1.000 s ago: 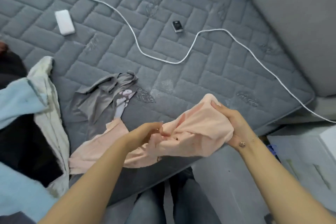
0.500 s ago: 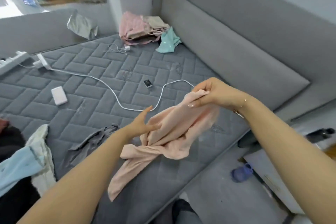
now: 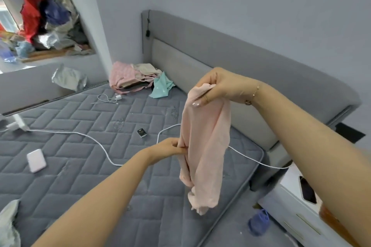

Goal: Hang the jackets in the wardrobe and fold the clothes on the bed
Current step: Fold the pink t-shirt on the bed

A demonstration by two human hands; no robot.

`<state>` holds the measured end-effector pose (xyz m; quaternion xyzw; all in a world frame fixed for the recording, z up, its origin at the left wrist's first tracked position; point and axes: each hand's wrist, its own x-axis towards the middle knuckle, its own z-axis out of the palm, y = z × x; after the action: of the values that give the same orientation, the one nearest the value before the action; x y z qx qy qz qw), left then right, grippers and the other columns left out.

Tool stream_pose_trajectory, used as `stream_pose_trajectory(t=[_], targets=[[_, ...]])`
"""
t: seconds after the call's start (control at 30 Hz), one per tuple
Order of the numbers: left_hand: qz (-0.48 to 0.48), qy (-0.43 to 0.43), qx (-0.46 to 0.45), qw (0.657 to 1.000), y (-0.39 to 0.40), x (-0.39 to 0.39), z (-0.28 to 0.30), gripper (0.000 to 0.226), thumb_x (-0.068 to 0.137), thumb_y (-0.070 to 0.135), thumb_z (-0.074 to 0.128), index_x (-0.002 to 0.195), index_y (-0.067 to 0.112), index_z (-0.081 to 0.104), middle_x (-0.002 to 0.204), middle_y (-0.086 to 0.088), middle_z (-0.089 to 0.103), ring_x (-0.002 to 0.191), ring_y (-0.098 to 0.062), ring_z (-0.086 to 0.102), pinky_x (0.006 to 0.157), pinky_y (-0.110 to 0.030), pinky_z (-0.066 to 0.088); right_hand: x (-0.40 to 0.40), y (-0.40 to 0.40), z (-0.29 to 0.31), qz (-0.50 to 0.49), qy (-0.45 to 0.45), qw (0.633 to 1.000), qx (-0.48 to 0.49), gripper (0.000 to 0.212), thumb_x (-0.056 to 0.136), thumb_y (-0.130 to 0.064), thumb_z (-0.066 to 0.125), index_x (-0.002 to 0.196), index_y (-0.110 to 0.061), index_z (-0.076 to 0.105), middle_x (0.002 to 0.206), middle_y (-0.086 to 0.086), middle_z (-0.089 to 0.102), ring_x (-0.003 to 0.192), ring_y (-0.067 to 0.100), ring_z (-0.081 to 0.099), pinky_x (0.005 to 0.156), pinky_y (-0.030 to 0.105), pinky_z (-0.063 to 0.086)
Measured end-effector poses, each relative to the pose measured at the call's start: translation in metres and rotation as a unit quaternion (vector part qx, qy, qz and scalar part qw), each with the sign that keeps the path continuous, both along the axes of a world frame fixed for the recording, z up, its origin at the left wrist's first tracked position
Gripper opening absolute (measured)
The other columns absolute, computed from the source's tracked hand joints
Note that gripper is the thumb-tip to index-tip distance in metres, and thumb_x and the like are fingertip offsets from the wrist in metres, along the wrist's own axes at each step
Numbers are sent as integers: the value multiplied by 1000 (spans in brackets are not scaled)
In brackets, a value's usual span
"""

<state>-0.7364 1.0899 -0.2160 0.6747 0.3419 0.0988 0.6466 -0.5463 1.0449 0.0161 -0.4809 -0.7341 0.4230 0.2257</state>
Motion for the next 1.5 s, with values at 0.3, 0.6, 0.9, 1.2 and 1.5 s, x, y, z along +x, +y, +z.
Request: stream_pose_trajectory(t=[0.3, 0.6, 0.9, 1.2, 1.5], targets=[[189, -2, 144, 971, 29, -31, 38, 11, 87, 19, 72, 93, 28, 75, 89, 13, 73, 82, 0, 64, 69, -11, 46, 54, 13, 22, -134, -79, 984, 85, 27, 81, -19, 78, 58, -25, 66, 61, -15, 56, 60, -1, 51, 55, 9, 38], [107, 32, 55, 992, 37, -64, 75, 47, 77, 40, 79, 119, 31, 63, 112, 11, 71, 103, -6, 67, 86, -28, 51, 65, 27, 15, -177, -137, 948, 225, 14, 82, -18, 74, 82, -6, 66, 83, 12, 65, 78, 22, 56, 69, 32, 41], [169, -6, -268, 948, 19, -56, 27, 56, 78, 36, 70, 122, 3, 59, 103, -16, 71, 91, -28, 68, 88, -39, 53, 24, 42, -15, -190, -74, 925, 321, 13, 80, -22, 78, 78, -19, 66, 72, -4, 65, 69, 16, 56, 69, 37, 45], [60, -159, -382, 908, 13, -73, 23, 65, 75, 37, 82, 126, 6, 55, 99, -12, 60, 85, -24, 60, 84, -34, 47, 47, 33, -38, -266, -93, 887, 365, 47, 89, -21, 69, 53, -21, 40, 50, -3, 36, 54, 17, 33, 55, 33, 26], [24, 49, -30, 998, -11, -6, 22, 84, 67, 65, 76, 139, 38, 42, 142, 15, 47, 132, -2, 42, 116, -35, 32, 44, 18, -31, -192, -105, 910, 352, 36, 87, -29, 71, 68, 0, 61, 61, 17, 55, 59, 25, 41, 58, 38, 38]])
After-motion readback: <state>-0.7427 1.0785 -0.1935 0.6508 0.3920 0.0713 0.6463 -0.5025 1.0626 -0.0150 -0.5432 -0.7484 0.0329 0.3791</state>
